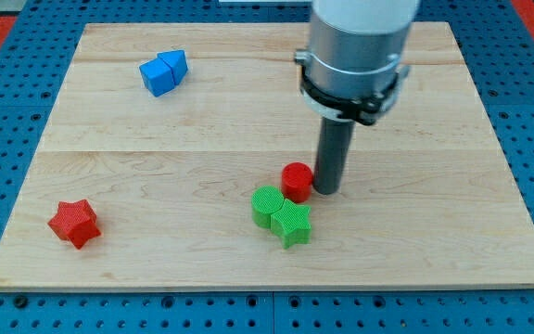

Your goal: Move red circle towards red star

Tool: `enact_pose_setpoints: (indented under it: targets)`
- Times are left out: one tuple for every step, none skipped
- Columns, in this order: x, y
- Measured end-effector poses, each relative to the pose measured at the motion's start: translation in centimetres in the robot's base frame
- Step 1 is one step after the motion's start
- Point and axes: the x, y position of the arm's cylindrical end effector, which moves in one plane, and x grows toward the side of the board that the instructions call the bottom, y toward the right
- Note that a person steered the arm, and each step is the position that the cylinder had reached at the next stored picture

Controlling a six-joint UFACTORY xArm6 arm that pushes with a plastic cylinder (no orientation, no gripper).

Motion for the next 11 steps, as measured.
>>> enact_pose_setpoints:
  targets:
    - [-2.7, -1.9]
    - [-2.8, -4.2]
    - [-2.9, -2.8]
    - [-2.2, -0.3]
    - [-1.4, -2.4]
    - [-1.1, -5.9]
    - [-0.6, -8.5]
    - [-0.1, -9.0]
    - [1.5, -9.3]
    - [2.6, -11.2]
    - [2.6, -14.6]
